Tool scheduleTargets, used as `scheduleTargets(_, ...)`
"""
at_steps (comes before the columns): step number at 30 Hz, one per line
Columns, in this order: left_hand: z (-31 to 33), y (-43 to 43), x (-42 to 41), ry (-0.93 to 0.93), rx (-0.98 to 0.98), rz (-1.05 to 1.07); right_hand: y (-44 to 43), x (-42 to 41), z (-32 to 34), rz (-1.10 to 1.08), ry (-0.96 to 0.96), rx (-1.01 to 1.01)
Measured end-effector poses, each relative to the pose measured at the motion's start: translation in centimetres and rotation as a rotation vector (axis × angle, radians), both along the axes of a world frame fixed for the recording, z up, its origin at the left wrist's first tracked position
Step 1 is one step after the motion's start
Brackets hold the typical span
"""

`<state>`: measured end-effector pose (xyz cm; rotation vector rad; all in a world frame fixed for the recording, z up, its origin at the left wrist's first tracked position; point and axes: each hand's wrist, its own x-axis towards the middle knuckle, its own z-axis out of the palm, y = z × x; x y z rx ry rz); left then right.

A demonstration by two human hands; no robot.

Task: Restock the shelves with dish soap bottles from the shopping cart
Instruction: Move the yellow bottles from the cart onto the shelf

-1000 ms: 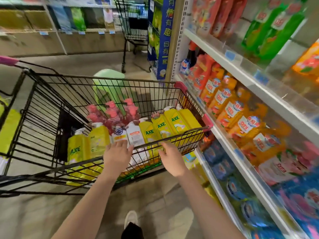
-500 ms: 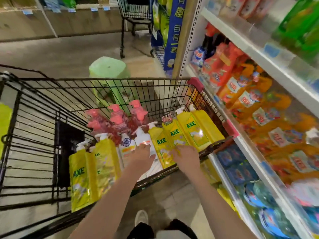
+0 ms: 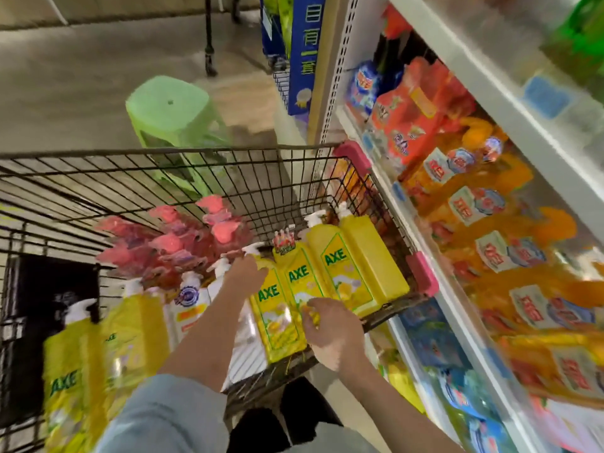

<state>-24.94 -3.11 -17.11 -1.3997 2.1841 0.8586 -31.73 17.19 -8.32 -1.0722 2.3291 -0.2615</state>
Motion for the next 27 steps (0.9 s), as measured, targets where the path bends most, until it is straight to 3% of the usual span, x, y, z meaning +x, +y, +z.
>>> scheduleTargets(10, -8.5, -4.5, -2.3, 0.131, 0.193, 0.307, -0.1, -0.2, -0.3, -0.026, -0.022, 0.062)
scheduleTargets(16, -4.4, -3.6, -0.7, 0.238, 0.222, 0.407, -0.1, 0.1, -0.2, -0.081, -0.011, 0.024)
scheduleTargets(27, -5.7, -4.2, -1.4, 0.305, 0.314, 0.595, 0.1, 0.3, -0.7, -0.098, 0.025, 0.016)
